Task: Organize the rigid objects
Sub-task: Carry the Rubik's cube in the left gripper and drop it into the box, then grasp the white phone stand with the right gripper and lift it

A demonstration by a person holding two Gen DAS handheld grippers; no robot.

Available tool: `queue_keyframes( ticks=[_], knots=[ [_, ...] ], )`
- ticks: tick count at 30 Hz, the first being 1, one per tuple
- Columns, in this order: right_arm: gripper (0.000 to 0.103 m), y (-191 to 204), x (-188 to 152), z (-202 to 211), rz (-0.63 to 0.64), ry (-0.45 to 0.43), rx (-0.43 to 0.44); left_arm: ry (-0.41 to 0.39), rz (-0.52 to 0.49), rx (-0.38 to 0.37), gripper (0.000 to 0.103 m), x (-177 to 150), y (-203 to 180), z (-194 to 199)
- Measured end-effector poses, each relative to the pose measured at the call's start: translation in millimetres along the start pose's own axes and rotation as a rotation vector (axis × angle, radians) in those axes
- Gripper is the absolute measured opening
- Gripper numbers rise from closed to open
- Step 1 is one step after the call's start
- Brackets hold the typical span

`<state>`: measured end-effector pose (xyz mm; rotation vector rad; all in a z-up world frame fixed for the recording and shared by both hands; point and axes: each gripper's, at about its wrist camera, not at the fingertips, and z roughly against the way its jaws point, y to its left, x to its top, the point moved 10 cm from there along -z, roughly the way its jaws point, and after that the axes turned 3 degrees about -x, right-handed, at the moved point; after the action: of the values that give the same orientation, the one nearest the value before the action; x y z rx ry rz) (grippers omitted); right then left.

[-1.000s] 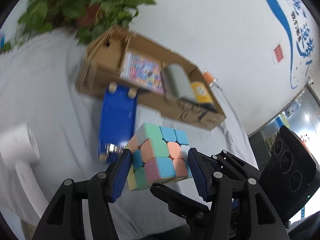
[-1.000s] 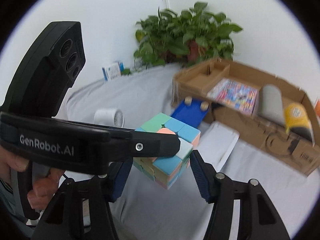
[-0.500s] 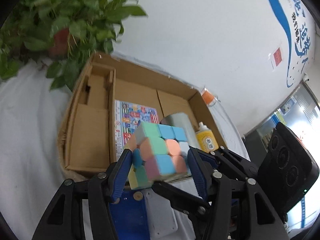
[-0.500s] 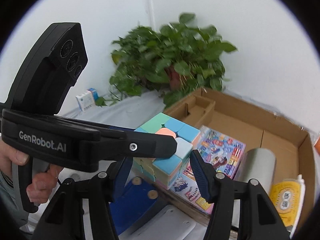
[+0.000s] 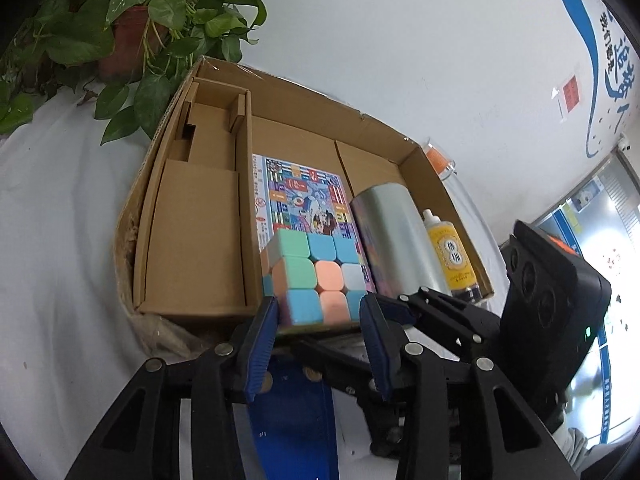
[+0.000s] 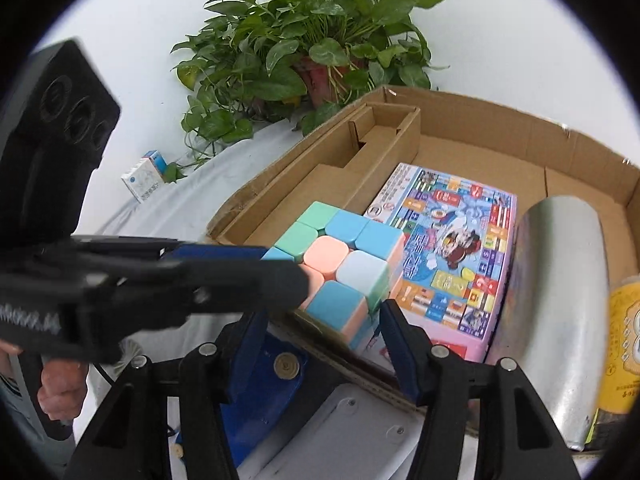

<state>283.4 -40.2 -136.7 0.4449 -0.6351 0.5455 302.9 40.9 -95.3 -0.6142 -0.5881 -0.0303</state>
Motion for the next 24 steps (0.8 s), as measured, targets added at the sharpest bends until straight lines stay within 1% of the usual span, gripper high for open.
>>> queue_keyframes(
  ticks=[1, 2, 3, 4, 5, 6, 7, 8, 9, 10, 11, 12, 14, 15, 16, 17, 18, 19, 21, 22, 23, 24],
  knots=[
    [0.058, -1, -3, 1, -0.019, 0.014, 0.018, -0.008, -0.001, 0.011, 0.039, -6, -2, 7],
    [0.058, -3, -4, 2, -0.038, 0.023, 0.016, -0.033, -0.001, 0.027, 0.041, -9, -3, 16],
    [0.059, -6, -8, 12, -0.060, 0.017, -0.011, -0.062, -0.009, 0.042, 0.044, -13, -5, 27],
    [0.060, -7, -10, 20, -0.069, 0.003, -0.027, -0.088, -0.018, 0.052, 0.054, -17, -7, 37],
    [0.066, -7, -15, 31, -0.077, -0.014, -0.043, -0.123, -0.030, 0.070, 0.072, -21, -10, 50],
    [0.071, -8, -23, 45, -0.090, -0.034, -0.064, -0.147, -0.034, 0.086, 0.080, -25, -11, 58],
    [0.079, -9, -31, 52, -0.110, -0.046, -0.081, -0.183, -0.033, 0.114, 0.089, -32, -11, 69],
    [0.081, -10, -43, 58, -0.145, -0.049, -0.097, -0.204, -0.031, 0.130, 0.092, -38, -12, 76],
    [0.081, -10, -55, 56, -0.174, -0.030, -0.099, -0.207, -0.028, 0.142, 0.092, -49, -12, 79],
    [0.081, -8, -70, 52, -0.198, 0.007, -0.090, -0.197, -0.024, 0.146, 0.092, -59, -12, 79],
    [0.081, -6, -85, 44, -0.224, 0.057, -0.085, -0.194, -0.018, 0.144, 0.092, -66, -12, 79],
    [0.081, -8, -100, 35, -0.258, 0.105, -0.100, -0.196, -0.010, 0.140, 0.092, -75, -13, 79],
    [0.081, -12, -117, 22, -0.328, 0.142, -0.116, -0.207, -0.018, 0.127, 0.092, -93, -20, 80],
    [0.081, -11, -114, 25, -0.321, 0.095, -0.135, -0.211, -0.030, 0.123, 0.092, -102, -26, 80],
    [0.078, -8, -111, 24, -0.306, 0.088, -0.150, -0.213, -0.035, 0.123, 0.092, -109, -29, 82],
    [0.070, -3, -109, 21, -0.299, 0.098, -0.143, -0.218, -0.039, 0.124, 0.092, -114, -33, 84],
    [0.066, 3, -109, 15, -0.297, 0.109, -0.130, -0.223, -0.046, 0.120, 0.092, -118, -38, 85],
    [0.065, 5, -110, 12, -0.292, 0.108, -0.142, -0.225, -0.048, 0.117, 0.092, -121, -41, 85],
    [0.063, 8, -107, 11, -0.260, 0.079, -0.181, -0.220, -0.042, 0.122, 0.092, -126, -46, 83],
    [0.062, 8, -109, 12, -0.266, 0.076, -0.179, -0.216, -0.040, 0.119, 0.092, -130, -48, 83],
    [0.053, 7, -109, 15, -0.277, 0.066, -0.170, -0.214, -0.038, 0.111, 0.092, -134, -51, 83],
    [0.044, 3, -107, 23, -0.279, 0.029, -0.173, -0.214, -0.036, 0.099, 0.092, -136, -54, 81]
  ],
)
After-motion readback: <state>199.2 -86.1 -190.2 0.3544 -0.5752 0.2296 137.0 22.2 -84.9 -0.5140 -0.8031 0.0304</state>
